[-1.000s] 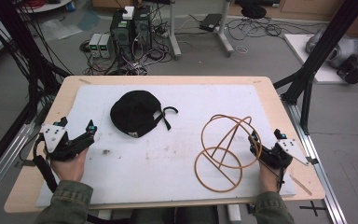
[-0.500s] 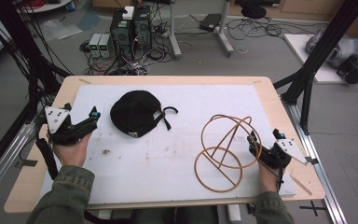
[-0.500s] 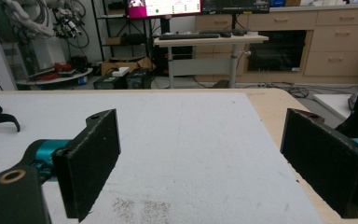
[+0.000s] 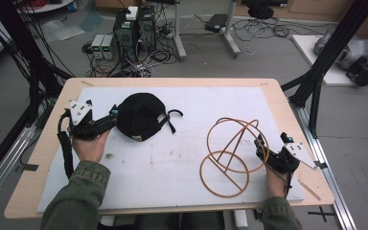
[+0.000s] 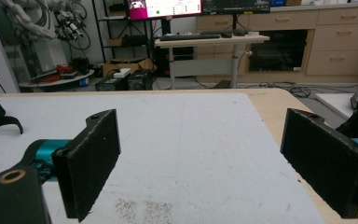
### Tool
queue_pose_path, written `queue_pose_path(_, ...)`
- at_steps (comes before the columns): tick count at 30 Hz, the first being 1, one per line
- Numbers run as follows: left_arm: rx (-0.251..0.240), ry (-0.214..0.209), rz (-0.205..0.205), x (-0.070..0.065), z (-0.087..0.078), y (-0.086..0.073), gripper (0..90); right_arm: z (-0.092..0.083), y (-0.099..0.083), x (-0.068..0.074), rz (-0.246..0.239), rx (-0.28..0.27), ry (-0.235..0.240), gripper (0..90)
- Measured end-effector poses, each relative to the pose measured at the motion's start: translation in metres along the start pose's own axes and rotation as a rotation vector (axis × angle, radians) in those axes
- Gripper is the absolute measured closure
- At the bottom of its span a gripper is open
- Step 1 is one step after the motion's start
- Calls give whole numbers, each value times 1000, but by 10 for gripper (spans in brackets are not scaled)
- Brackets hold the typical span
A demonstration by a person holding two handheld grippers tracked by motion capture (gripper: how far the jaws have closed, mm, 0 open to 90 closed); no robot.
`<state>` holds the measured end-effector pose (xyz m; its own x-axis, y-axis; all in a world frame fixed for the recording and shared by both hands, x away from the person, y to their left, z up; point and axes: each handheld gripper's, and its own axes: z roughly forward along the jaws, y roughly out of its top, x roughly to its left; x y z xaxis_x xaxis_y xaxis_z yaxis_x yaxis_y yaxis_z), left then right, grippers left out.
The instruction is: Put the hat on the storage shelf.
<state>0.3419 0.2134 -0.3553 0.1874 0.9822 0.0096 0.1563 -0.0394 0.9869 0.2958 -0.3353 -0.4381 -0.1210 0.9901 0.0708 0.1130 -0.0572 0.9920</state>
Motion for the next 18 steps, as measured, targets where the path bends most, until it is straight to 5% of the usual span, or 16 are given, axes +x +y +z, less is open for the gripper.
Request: queue_pose_path(18, 166, -70, 7, -31, 42, -9, 165, 1, 0, -1, -4, 7, 9, 110)
